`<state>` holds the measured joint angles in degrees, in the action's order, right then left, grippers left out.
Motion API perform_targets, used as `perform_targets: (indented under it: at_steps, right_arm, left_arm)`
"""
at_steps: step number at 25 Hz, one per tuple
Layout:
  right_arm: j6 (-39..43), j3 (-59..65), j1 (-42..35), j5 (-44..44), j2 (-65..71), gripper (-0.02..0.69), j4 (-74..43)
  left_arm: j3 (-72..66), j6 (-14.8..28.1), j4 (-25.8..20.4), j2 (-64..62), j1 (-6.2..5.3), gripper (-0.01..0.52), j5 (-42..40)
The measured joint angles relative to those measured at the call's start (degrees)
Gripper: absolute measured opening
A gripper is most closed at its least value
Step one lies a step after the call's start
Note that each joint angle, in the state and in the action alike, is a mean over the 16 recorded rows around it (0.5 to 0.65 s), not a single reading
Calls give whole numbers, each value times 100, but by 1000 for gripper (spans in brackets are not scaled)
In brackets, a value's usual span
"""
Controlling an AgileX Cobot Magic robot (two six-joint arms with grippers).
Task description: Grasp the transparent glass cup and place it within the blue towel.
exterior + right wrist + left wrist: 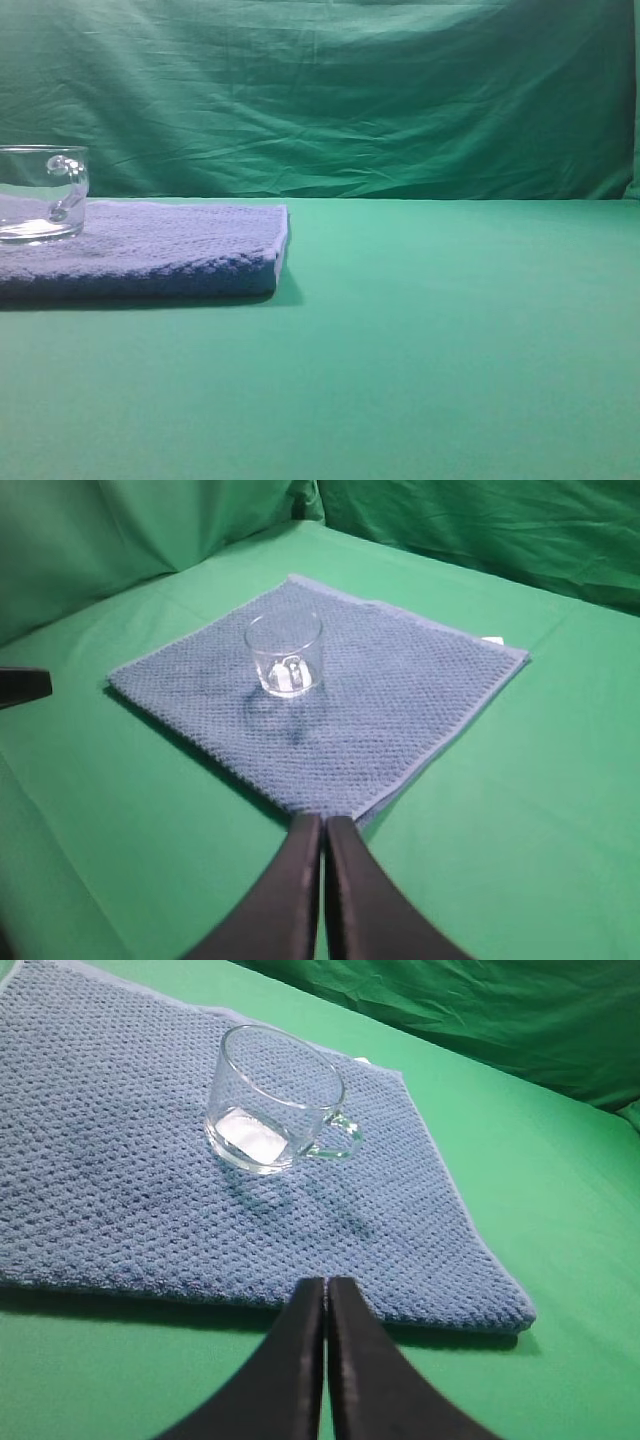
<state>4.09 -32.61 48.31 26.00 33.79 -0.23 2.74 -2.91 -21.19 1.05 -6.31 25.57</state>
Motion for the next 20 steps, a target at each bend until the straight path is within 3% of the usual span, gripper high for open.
perform_targets:
  at_steps: [10, 20]
  right_arm:
    - [250, 220, -393, 287, -383, 0, -302]
    - [373, 1228, -1960, 247, -1711, 0, -454]
  left_arm:
    - [0, 0, 0, 0, 0, 0, 0]
    - [0, 0, 0, 0, 0, 0, 0]
